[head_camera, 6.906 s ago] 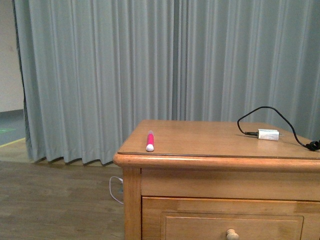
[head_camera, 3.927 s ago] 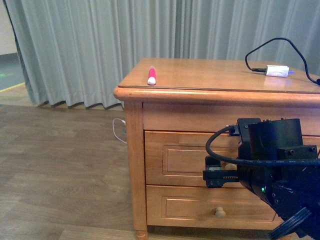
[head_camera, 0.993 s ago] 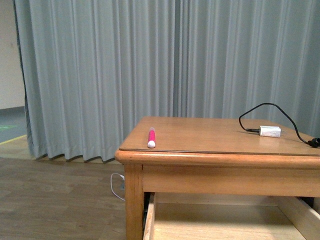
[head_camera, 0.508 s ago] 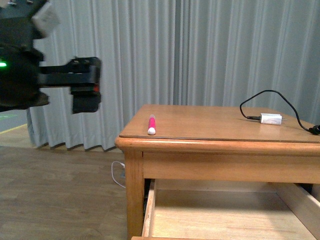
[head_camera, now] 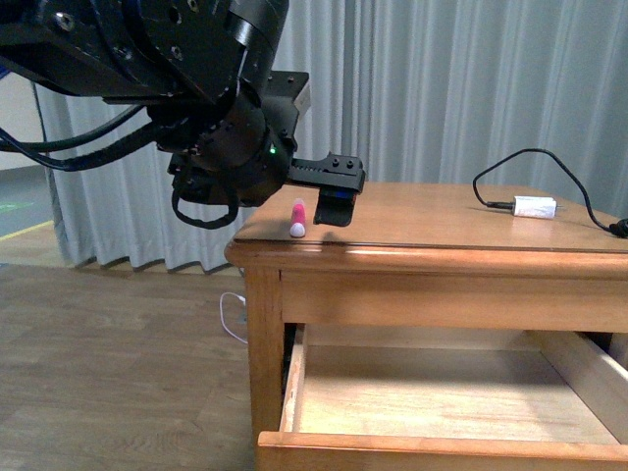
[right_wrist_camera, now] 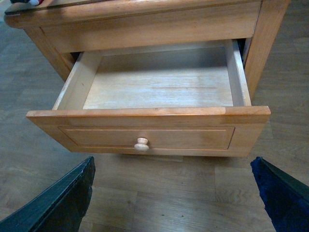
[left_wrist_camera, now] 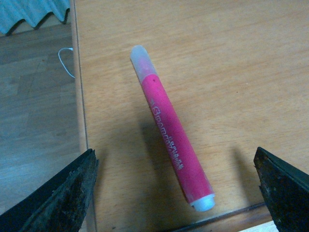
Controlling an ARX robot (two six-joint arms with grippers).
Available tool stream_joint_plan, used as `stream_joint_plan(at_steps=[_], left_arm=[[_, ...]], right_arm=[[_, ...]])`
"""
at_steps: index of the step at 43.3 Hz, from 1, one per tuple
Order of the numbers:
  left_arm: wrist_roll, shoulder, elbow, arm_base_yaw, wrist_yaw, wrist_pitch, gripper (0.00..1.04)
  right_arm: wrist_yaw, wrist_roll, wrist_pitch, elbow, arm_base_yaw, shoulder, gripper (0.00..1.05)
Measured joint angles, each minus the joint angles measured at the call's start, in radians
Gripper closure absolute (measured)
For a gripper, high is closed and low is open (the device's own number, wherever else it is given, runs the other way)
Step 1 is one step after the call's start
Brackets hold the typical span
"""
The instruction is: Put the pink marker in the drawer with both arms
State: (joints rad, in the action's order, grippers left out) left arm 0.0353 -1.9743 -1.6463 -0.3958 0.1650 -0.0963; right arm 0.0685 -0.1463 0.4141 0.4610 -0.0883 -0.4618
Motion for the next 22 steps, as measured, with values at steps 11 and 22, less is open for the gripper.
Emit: stream_joint_plan(at_steps=[11, 22], left_arm=[[0.013, -0.070, -0.075, -0.020, 0.028, -0.056, 0.06], [0.016, -0.110, -0.132, -0.015, 0.029, -0.076, 0.06]], right_arm=[[0.000, 0.000, 0.000, 0.000, 0.000, 0.000, 0.08], [0.000, 0.000, 0.000, 0.000, 0.000, 0.000, 0.08]])
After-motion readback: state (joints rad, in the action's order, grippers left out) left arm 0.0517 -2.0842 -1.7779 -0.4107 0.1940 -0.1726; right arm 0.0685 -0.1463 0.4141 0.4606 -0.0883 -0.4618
